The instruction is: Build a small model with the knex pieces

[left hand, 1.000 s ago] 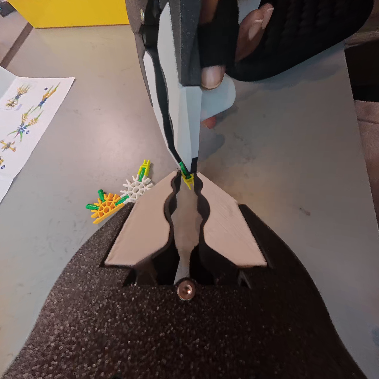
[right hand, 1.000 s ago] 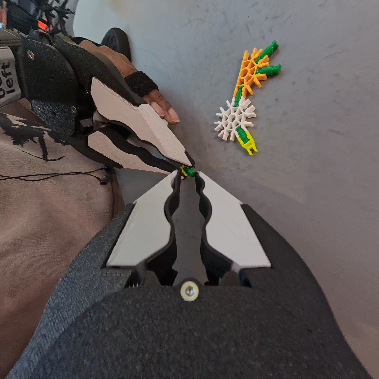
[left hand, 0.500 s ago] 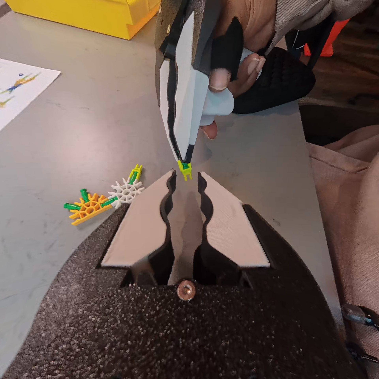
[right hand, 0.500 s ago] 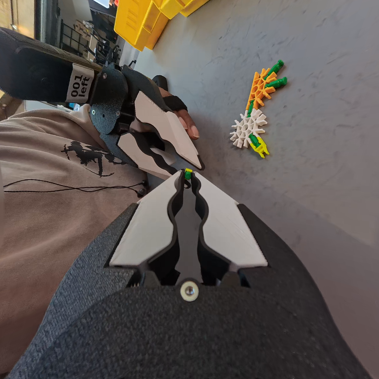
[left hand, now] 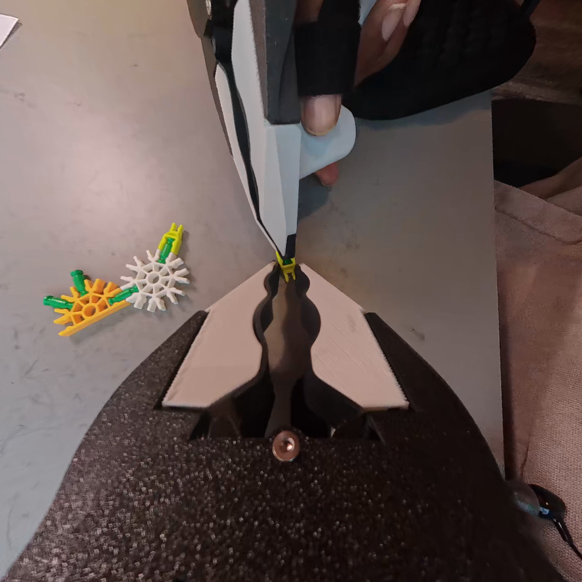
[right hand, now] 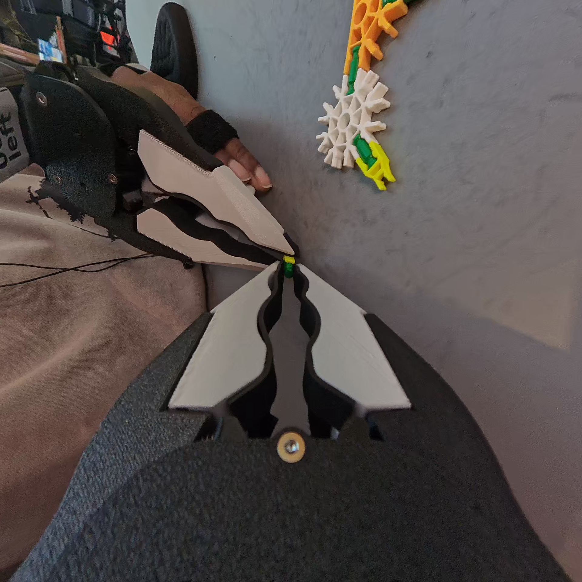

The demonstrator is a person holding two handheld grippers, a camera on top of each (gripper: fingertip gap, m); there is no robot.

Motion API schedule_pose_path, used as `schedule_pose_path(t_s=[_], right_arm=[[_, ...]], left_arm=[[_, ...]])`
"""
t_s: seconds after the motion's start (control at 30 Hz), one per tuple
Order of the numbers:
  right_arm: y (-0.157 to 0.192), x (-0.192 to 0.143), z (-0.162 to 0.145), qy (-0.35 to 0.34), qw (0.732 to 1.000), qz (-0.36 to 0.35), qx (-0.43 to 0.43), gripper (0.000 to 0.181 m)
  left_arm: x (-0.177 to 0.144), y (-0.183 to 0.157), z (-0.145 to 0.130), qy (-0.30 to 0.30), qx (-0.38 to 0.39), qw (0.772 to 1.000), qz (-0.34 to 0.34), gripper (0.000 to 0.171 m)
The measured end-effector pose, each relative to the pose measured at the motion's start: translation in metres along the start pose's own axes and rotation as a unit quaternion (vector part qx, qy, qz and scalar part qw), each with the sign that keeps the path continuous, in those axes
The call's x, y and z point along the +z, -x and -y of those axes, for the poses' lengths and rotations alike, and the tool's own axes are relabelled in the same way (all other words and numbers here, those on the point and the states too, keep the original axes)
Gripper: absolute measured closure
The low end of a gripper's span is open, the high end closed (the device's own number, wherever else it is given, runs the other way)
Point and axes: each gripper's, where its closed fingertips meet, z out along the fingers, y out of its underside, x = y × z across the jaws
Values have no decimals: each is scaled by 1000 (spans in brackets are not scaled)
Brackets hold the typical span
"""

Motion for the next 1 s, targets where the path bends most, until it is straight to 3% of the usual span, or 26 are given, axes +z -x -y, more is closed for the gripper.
schedule_pose_path(t_s=[0.23,0.53,1.0], right_arm=[[-4,0,-1,68,996,-61,-14,176],[-5,1,-1,98,982,-152,-48,176],[-7,0,1,117,912,-353,-173,178]], left_arm=[[2,1,-1,3,11,1000,9,162],[3,2,-1,7,37,999,28,162],[4,3,0,11,41,998,53,163]])
